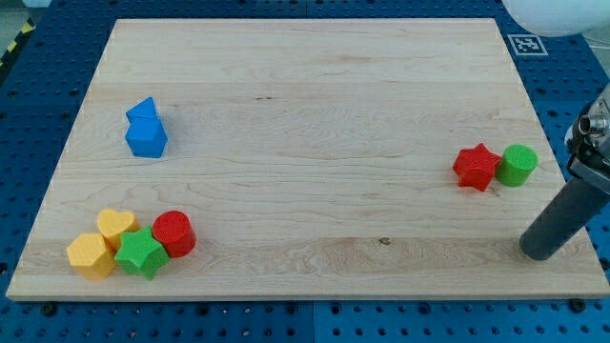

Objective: Move the red star parallel to the right of the red circle

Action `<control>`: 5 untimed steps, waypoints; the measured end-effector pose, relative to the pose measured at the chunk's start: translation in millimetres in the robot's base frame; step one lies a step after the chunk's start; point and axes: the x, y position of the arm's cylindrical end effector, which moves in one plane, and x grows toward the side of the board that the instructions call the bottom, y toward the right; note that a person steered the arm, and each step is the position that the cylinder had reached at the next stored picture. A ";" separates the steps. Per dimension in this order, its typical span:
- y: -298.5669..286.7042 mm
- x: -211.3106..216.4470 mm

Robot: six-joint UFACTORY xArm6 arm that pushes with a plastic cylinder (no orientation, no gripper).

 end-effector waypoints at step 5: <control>38.9 -5.8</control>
